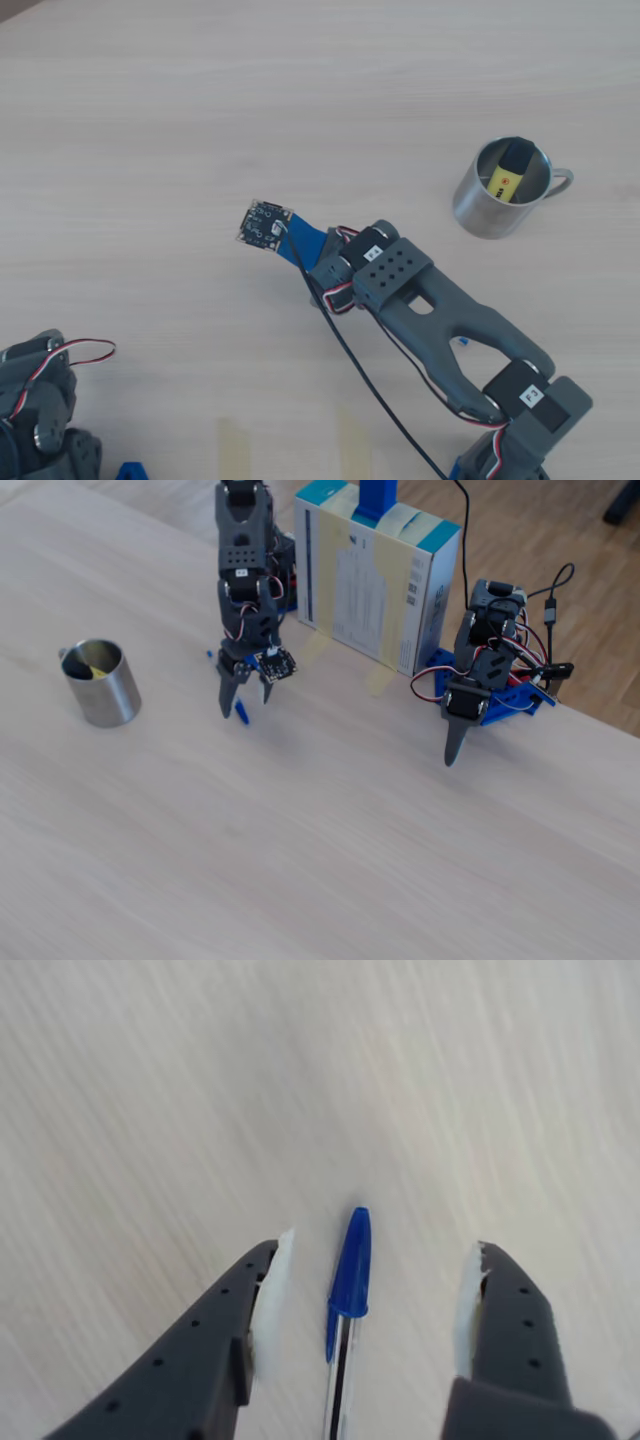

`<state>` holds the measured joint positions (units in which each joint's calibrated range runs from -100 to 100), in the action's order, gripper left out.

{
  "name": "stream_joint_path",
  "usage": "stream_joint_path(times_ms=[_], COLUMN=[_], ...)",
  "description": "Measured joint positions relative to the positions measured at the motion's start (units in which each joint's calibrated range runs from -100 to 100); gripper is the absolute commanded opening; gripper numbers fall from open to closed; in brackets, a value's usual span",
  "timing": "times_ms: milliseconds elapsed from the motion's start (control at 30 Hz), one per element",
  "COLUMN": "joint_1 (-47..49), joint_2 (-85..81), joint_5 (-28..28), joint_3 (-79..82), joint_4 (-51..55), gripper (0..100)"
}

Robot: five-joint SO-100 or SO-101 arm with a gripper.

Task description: Grab the blue pen and put it in the silver cup.

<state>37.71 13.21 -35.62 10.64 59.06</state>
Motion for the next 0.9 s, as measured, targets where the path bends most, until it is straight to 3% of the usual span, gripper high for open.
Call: stream_joint_path(times_ms=[900], joint_1=[-1.76], joint_2=[6.92], joint_5=[-1.95], joint_3=[2.71], joint_4=[0.50], gripper=[20])
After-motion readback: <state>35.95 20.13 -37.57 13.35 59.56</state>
